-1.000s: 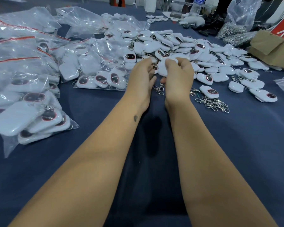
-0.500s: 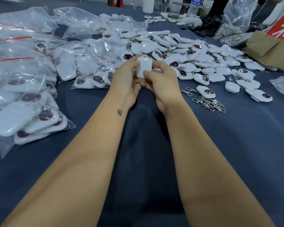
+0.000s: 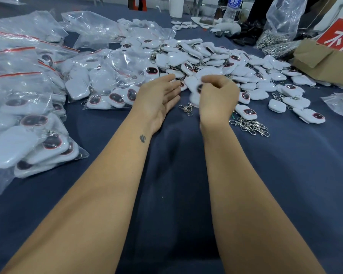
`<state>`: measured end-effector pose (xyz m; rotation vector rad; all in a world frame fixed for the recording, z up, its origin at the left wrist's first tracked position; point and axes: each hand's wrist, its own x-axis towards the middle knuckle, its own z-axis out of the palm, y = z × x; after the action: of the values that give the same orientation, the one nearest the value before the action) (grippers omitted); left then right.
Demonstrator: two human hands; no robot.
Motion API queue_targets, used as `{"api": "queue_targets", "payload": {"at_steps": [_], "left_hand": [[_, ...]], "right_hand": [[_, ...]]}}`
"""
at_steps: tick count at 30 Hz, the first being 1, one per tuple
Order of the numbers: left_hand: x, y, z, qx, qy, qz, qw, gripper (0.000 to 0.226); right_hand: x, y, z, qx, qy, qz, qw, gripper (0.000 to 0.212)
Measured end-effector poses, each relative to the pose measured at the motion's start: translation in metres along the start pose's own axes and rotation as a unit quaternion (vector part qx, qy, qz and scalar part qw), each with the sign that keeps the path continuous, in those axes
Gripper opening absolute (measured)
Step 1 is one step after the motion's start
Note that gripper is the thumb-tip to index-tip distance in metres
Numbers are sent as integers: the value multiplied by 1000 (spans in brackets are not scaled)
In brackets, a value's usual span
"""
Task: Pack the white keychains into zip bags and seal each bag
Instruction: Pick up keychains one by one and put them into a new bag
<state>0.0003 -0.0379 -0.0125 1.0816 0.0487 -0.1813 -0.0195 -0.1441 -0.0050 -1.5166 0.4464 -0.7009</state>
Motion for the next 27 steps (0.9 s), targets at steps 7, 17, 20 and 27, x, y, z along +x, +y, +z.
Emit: {"api": "queue_targets", "payload": {"at_steps": [7, 17, 20, 27], "left_hand": [[-1, 4, -2, -50, 14, -35, 998, 30], [-1, 7, -7, -102, 31, 28, 994, 26], [0, 5, -6, -74, 33, 25, 996, 22], [0, 2, -1, -41, 20, 39, 998, 15]], "right_hand": [[10, 0, -15, -302, 13, -146, 942, 52], [6, 16, -3, -500, -119, -153, 844, 29], [5, 13, -2, -356, -134, -117, 918, 35], [-5, 5, 4, -80, -209, -101, 969, 43]]}}
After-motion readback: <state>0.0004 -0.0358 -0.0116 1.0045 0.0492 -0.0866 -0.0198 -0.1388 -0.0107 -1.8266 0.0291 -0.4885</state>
